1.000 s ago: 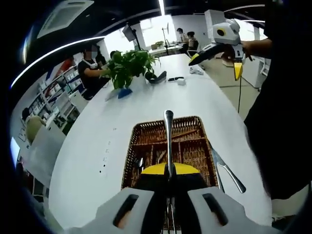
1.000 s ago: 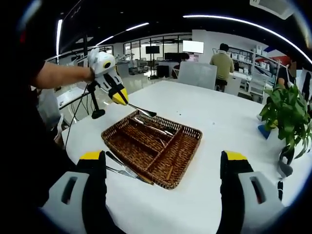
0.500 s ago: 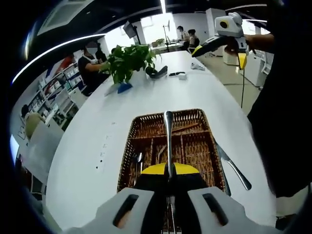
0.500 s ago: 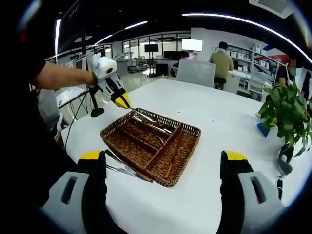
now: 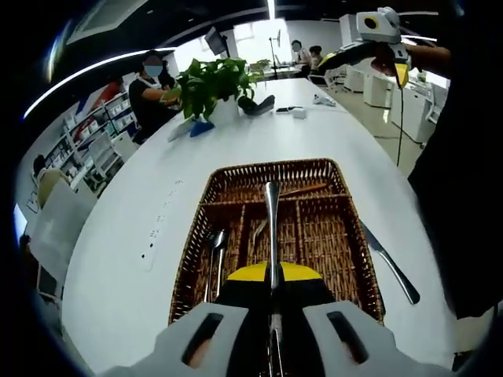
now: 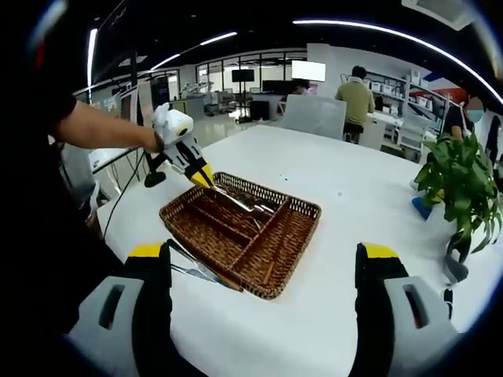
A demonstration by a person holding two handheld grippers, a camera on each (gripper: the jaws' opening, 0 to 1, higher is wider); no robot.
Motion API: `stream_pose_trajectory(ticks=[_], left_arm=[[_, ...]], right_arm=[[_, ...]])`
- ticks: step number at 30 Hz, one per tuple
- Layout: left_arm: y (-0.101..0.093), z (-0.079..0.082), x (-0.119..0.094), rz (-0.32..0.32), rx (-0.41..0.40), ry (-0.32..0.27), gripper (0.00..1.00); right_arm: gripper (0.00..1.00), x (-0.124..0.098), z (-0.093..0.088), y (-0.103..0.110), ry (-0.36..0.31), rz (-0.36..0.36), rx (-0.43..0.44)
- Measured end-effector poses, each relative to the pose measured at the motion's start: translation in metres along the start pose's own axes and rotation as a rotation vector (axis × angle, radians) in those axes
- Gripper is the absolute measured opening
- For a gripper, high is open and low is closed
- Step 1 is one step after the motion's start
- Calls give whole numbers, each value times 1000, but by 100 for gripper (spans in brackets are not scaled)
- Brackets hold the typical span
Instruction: Arrange the knives, forks, and spoons in their matching storage slots by inserting each utensil handle-first until every utensil is classified and aligned in the correct compartment
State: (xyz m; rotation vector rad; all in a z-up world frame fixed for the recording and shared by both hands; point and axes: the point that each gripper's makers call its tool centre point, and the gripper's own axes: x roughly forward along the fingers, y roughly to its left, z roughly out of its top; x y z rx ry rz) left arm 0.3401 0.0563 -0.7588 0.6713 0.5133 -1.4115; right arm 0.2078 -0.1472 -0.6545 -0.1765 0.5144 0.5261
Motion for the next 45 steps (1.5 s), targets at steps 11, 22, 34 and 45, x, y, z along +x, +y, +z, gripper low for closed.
stream_pose_trajectory(ticks=[11, 22, 34, 45], left_arm=[[0, -34, 34, -50, -24, 58, 1], [-5, -39, 50, -78, -78, 28, 1], [-13, -46, 62, -117, -100, 31, 1], [-9, -68, 74, -133, -127, 110, 3]], right_arm=[[100, 1, -4, 0, 11, -2, 8], [100, 0, -6, 0, 18, -3, 10], [100, 1, -6, 3, 26, 1, 5], [100, 2, -5, 8, 28, 16, -10]])
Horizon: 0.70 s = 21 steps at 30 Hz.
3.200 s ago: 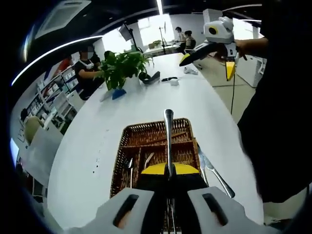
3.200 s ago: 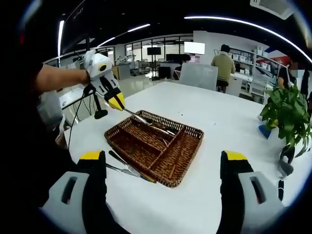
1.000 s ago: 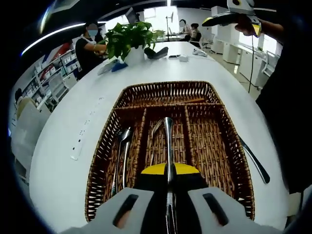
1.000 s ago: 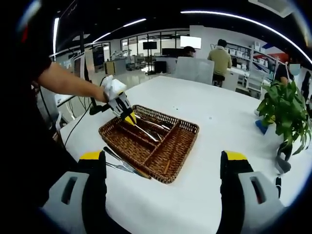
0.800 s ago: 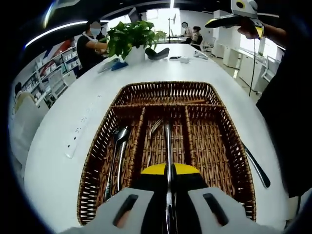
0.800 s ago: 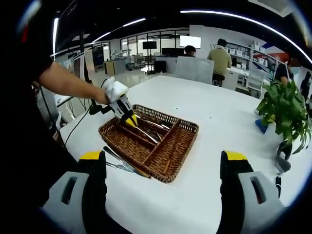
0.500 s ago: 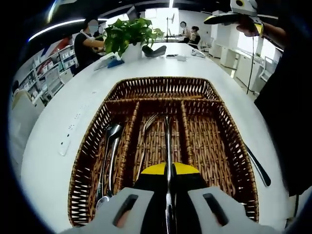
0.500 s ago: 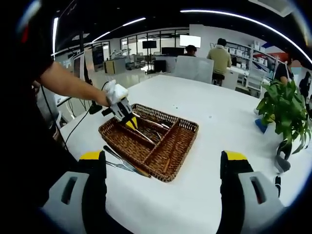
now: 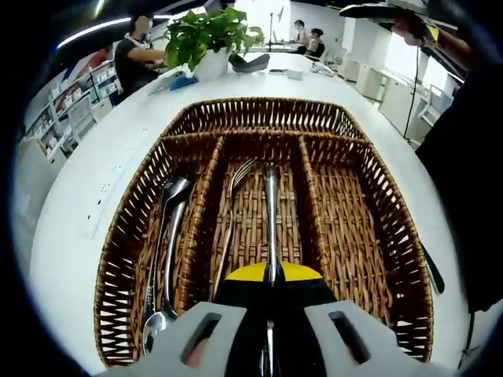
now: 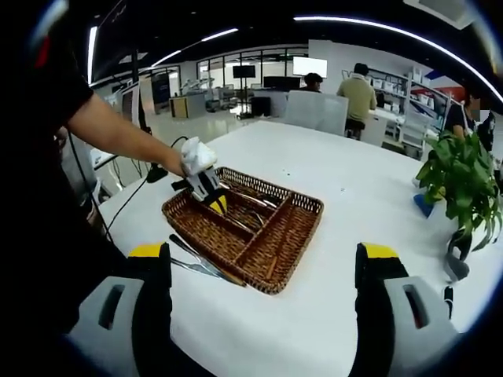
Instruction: Arrange the knives, forks, and spoons in their matching storage slots by inserting each utensil handle-first until every utensil is classified and aligned in the correct compartment
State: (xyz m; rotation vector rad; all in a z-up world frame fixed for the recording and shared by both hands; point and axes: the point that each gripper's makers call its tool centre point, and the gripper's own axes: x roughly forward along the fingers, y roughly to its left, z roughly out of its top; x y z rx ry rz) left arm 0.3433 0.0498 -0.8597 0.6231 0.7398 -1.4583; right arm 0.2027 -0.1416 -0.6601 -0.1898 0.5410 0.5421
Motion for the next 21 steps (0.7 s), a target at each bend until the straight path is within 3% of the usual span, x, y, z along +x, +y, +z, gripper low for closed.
stream_pose_trajectory(ticks=[2, 5, 7, 8, 10, 14, 15, 18, 21], left_arm=[[-2, 2, -1, 3, 52, 10, 3], [1, 4, -4, 20, 46, 11, 6], [5, 25, -12, 36, 13, -101, 13], [8, 36, -17, 30, -50, -153, 17], [19, 43, -23, 69, -54, -173, 22], [20, 40, -20, 45, -73, -149, 26], [18, 32, -17, 38, -72, -110, 26], [11, 23, -12, 23, -59, -66, 28], [11, 20, -9, 23, -82, -58, 27]], right_arm=[[100, 0, 1, 1, -3, 1, -5], [100, 0, 1, 1, -4, 2, -1], [100, 0, -1, 2, 4, 6, -5], [100, 1, -2, 3, 8, 9, -9], [100, 1, -2, 4, 7, 15, -12], [100, 1, -1, 4, 2, 21, -14], [100, 1, 0, 4, 1, 19, -16], [100, 0, 0, 2, -2, 15, -13], [100, -1, -1, 2, -2, 13, -12]])
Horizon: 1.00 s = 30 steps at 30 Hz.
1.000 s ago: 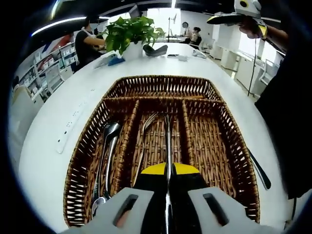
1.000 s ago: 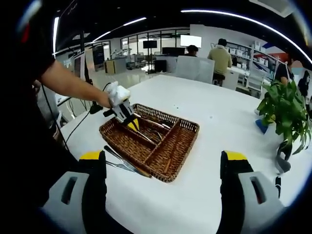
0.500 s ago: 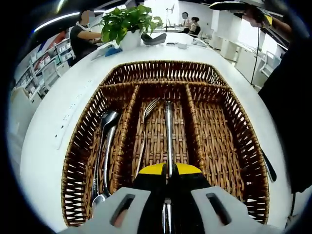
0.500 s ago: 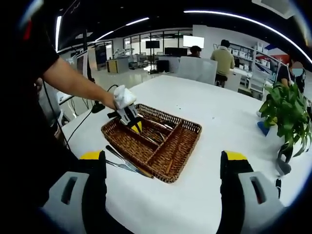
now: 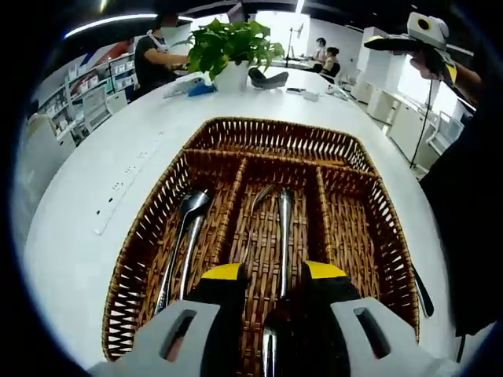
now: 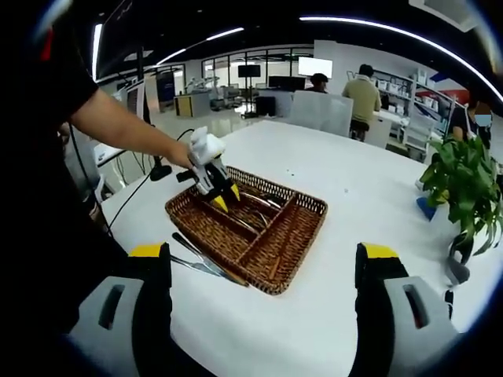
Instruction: Arrange the knives, forks, and spoons in their matching storage slots by inserting each utensil handle-first until every utensil is classified and aligned in the correct compartment
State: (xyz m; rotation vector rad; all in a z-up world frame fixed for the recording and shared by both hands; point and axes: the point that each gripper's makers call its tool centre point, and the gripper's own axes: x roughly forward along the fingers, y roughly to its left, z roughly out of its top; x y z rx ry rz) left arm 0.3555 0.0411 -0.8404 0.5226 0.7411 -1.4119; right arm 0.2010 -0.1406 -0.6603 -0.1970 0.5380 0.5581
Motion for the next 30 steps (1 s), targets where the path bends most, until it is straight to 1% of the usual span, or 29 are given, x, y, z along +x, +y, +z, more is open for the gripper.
stream_pose_trajectory(ticks=[3, 5, 6, 7, 9, 11, 13, 15, 16, 18, 21, 22, 23, 24, 25, 27, 28, 29, 30], left_arm=[[-1, -2, 0, -8, -19, 7, 25], [-2, 0, -2, -11, -25, 4, 27], [1, 6, -3, 13, -4, -13, 29], [4, 11, -4, 31, 10, -32, 28], [1, 19, -3, 4, -17, -59, 31], [-1, 15, 3, -4, -27, -29, 31], [-2, 8, 7, -1, -23, 20, 31], [0, 6, 8, 8, -96, 47, 30], [1, 7, 10, 5, -86, 37, 30], [0, 7, 8, 5, -90, 41, 30], [-1, 7, 7, -2, -113, 48, 31], [-2, 8, 6, -1, -106, 45, 32], [0, 16, 6, 21, -7, 14, 33], [-4, 23, 6, 8, 14, -16, 34], [-7, 27, 5, 1, 5, -28, 35], [-10, 33, 8, -20, -55, -42, 36], [-10, 34, 10, -32, -59, -47, 41], [-16, 34, 14, -74, -125, -47, 45], [-17, 33, 16, -83, -145, -41, 47]], right_arm=[[100, 0, 0, 0, 0, 1, 0], [100, 0, 0, 1, 1, 2, -5], [100, 0, 0, 1, 0, 3, -5], [100, 0, 1, 1, -3, 3, -4], [100, 0, 2, 1, -4, 3, -4], [100, 0, 1, 1, 0, 2, -8], [100, 0, 0, 1, 2, 2, -7], [100, -2, 0, 0, -1, -4, -5], [100, -3, 0, -1, -2, -7, 0], [100, -3, -1, -2, -1, -10, 2], [100, -3, -2, -1, -1, -12, 4], [100, -3, -2, -1, -1, -12, 4], [100, -2, -2, 0, -2, -11, 4], [100, -2, -2, 0, -3, -12, 4], [100, -2, -2, 0, -3, -12, 5], [100, -2, -2, 0, -4, -11, 8], [100, -1, -3, 1, -3, -10, 8], [100, -1, -3, 1, -1, -9, 5], [100, -1, -3, 1, 0, -9, 5]])
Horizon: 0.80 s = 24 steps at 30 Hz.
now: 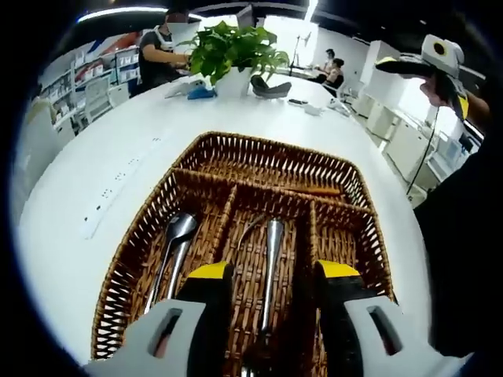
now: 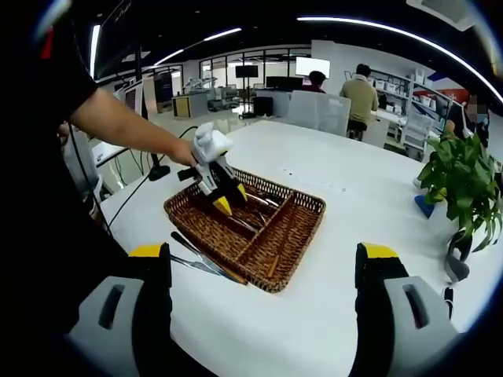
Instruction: Arrange the knives, forks, and spoons in their matching storage slots by inserting each utensil handle-first until every utensil is classified and aligned in the correct compartment
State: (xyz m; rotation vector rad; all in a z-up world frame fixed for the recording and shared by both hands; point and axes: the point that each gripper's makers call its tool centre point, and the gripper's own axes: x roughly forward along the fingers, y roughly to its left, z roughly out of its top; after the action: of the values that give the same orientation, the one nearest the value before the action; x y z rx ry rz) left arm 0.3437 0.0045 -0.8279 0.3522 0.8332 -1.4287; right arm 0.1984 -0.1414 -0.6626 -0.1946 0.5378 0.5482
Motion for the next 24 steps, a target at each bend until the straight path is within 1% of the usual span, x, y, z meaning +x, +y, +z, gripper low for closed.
stream_pose_trajectory(ticks=[1, 2, 3, 5, 7, 10, 11, 13, 15, 16, 18, 19, 21, 23, 24], left_arm=[[6, -6, 6, 17, 11, 31, 48], [4, -7, 9, 13, 32, 38, 47], [3, -8, 10, 10, 29, 41, 48], [-5, -8, 15, -20, 9, 46, 55], [-10, -9, 19, -31, 32, 49, 61], [-15, -11, 24, -50, 26, 69, 67], [-16, -10, 24, -52, 19, 65, 67], [-14, -7, 24, -53, -25, 57, 67], [-14, -4, 21, -50, 0, 49, 66], [-15, -4, 19, -47, 8, 54, 66], [-14, 2, 15, -39, 44, 32, 66], [-14, 3, 13, -37, 41, 30, 67], [-17, 14, 4, -34, 43, -12, 70], [-20, 18, -4, -26, 58, -24, 74], [-21, 20, -7, -17, 78, -34, 76]], right_arm=[[100, 0, 0, 0, -1, 0, 1], [100, 0, 1, 0, -3, -2, 2], [100, -1, 1, -1, -4, -2, 2], [100, -2, 0, -2, -6, -9, 8], [100, -3, -1, -3, -4, -11, 12], [100, -4, -3, -3, -1, -14, 12], [100, -5, -3, -3, -1, -15, 15], [100, -5, -3, -3, -5, -16, 17], [100, -5, -2, -4, -6, -16, 17], [100, -5, -3, -4, -5, -18, 16], [100, -5, -2, -4, -11, -17, 19], [100, -5, -1, -4, -12, -16, 20], [100, -4, -1, -3, -13, -13, 16], [100, -3, 0, -2, -16, -8, 14], [100, -3, 1, -1, -20, -6, 12]])
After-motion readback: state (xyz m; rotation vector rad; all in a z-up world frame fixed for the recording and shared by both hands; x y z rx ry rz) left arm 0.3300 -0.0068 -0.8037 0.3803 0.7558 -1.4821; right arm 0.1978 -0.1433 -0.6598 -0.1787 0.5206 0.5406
